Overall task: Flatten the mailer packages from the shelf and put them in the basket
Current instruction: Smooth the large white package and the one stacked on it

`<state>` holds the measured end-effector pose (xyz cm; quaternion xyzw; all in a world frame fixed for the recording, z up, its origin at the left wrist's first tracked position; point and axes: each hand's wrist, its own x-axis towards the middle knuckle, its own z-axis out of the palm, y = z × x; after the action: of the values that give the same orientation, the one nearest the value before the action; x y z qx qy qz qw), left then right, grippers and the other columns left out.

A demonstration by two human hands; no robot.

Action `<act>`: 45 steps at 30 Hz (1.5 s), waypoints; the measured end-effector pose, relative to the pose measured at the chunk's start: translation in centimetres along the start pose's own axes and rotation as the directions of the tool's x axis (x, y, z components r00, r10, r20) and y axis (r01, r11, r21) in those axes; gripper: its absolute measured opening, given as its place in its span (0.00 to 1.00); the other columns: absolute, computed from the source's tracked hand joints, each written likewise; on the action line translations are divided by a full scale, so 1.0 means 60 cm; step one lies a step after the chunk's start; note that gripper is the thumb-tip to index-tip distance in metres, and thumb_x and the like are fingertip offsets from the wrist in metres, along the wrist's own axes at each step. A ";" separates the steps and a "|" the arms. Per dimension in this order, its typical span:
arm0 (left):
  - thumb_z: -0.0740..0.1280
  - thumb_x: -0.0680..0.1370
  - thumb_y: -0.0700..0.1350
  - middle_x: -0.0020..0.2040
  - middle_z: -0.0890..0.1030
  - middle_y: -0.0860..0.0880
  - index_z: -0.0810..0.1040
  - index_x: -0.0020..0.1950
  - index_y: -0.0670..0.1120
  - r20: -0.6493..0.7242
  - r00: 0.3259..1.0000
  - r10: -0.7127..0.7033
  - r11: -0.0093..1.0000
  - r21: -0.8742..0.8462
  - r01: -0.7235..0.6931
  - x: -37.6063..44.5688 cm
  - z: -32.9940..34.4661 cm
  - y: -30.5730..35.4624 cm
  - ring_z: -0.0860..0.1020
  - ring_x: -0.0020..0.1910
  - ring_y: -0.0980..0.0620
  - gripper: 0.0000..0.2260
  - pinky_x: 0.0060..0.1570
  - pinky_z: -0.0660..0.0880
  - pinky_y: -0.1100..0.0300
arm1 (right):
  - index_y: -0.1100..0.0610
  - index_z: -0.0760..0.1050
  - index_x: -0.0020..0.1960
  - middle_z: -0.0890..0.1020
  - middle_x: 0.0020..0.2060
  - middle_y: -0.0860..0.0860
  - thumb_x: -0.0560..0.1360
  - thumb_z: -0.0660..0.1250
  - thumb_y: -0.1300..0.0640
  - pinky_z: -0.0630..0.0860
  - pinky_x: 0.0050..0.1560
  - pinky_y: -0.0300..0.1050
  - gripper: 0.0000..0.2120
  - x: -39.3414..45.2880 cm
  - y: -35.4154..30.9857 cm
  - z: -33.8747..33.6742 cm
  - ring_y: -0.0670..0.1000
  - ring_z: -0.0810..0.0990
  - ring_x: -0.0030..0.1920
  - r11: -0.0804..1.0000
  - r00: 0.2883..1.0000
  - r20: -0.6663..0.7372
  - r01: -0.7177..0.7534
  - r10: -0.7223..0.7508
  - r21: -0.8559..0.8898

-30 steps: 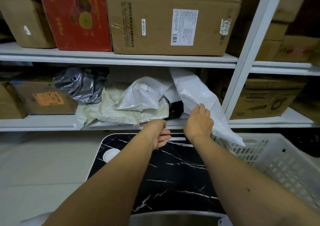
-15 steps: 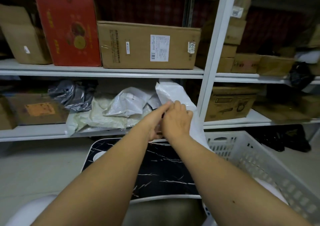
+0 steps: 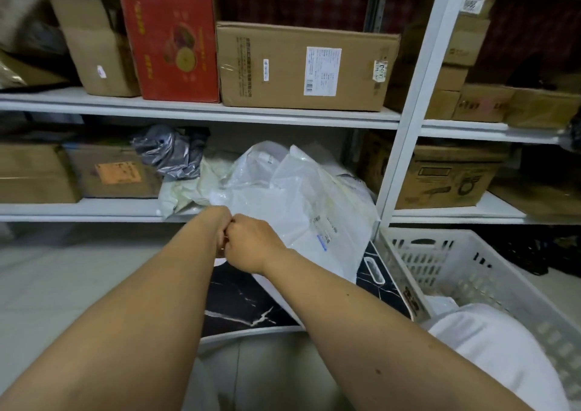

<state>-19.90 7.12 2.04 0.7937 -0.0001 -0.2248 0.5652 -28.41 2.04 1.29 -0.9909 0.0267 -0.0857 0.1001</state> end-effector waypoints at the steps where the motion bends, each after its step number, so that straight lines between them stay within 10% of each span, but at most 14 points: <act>1: 0.53 0.82 0.37 0.66 0.72 0.32 0.70 0.67 0.33 -0.029 0.999 -0.021 0.997 0.072 0.023 0.009 -0.006 -0.010 0.74 0.63 0.37 0.16 0.40 0.71 0.54 | 0.60 0.78 0.57 0.77 0.54 0.57 0.77 0.60 0.59 0.72 0.48 0.48 0.13 -0.001 0.001 0.007 0.59 0.77 0.52 0.999 0.999 0.042 0.023 -0.024 0.024; 5: 0.58 0.82 0.40 0.69 0.70 0.37 0.68 0.70 0.34 -0.216 0.973 -0.078 0.850 0.496 0.178 0.067 -0.052 -0.065 0.70 0.67 0.40 0.18 0.64 0.68 0.53 | 0.58 0.77 0.60 0.78 0.56 0.56 0.77 0.58 0.62 0.73 0.55 0.49 0.15 0.014 0.034 0.041 0.59 0.76 0.56 0.990 0.995 -0.049 -0.082 0.087 0.111; 15: 0.62 0.78 0.36 0.60 0.77 0.39 0.76 0.61 0.38 -0.422 0.904 0.071 0.779 0.589 0.214 0.158 -0.049 -0.077 0.77 0.60 0.41 0.13 0.57 0.73 0.52 | 0.50 0.70 0.65 0.74 0.62 0.53 0.80 0.51 0.42 0.68 0.61 0.57 0.20 0.040 0.200 0.150 0.59 0.68 0.65 0.908 0.846 0.331 -0.381 0.418 -0.173; 24: 0.63 0.78 0.46 0.76 0.41 0.34 0.40 0.77 0.35 -0.282 0.943 0.177 0.687 0.722 0.087 0.275 0.047 -0.126 0.49 0.75 0.32 0.39 0.71 0.62 0.48 | 0.57 0.67 0.68 0.77 0.60 0.55 0.81 0.57 0.43 0.74 0.52 0.46 0.23 0.050 0.237 0.240 0.53 0.77 0.52 0.868 0.719 0.604 -0.489 0.344 0.087; 29: 0.50 0.81 0.62 0.78 0.39 0.41 0.41 0.79 0.49 -0.166 0.960 0.227 0.627 0.779 -0.014 0.260 0.096 -0.189 0.45 0.77 0.36 0.33 0.72 0.51 0.39 | 0.55 0.73 0.47 0.78 0.43 0.53 0.80 0.55 0.50 0.78 0.49 0.49 0.13 0.067 0.260 0.254 0.55 0.78 0.45 0.840 0.832 0.132 -0.542 0.540 -0.021; 35: 0.44 0.81 0.62 0.79 0.42 0.45 0.41 0.78 0.55 0.018 0.927 0.375 0.429 0.883 -0.191 0.230 0.147 -0.217 0.43 0.77 0.40 0.28 0.70 0.49 0.34 | 0.56 0.64 0.67 0.70 0.62 0.58 0.78 0.60 0.46 0.71 0.60 0.54 0.22 0.045 0.339 0.230 0.57 0.69 0.63 0.528 0.534 -0.214 -0.844 0.818 -0.088; 40: 0.44 0.82 0.59 0.79 0.41 0.46 0.44 0.78 0.55 0.033 0.952 0.305 0.438 0.882 -0.171 0.220 0.165 -0.216 0.41 0.77 0.41 0.25 0.69 0.52 0.32 | 0.59 0.52 0.76 0.60 0.73 0.63 0.75 0.62 0.36 0.61 0.69 0.64 0.41 0.001 0.423 0.208 0.62 0.59 0.74 0.269 0.268 -0.034 -0.962 0.963 0.043; 45: 0.46 0.82 0.58 0.78 0.45 0.44 0.47 0.78 0.55 0.010 0.964 0.266 0.467 0.873 -0.138 0.222 0.168 -0.218 0.43 0.77 0.40 0.24 0.67 0.58 0.34 | 0.57 0.57 0.72 0.72 0.65 0.57 0.62 0.60 0.24 0.63 0.68 0.65 0.51 -0.036 0.486 0.202 0.63 0.69 0.67 0.206 0.252 0.201 -0.953 0.947 0.222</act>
<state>-14.84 -0.61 -17.05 0.9762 -0.1710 -0.0744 0.1104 -29.44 -23.97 -16.70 -0.7389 0.6127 0.0008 0.2803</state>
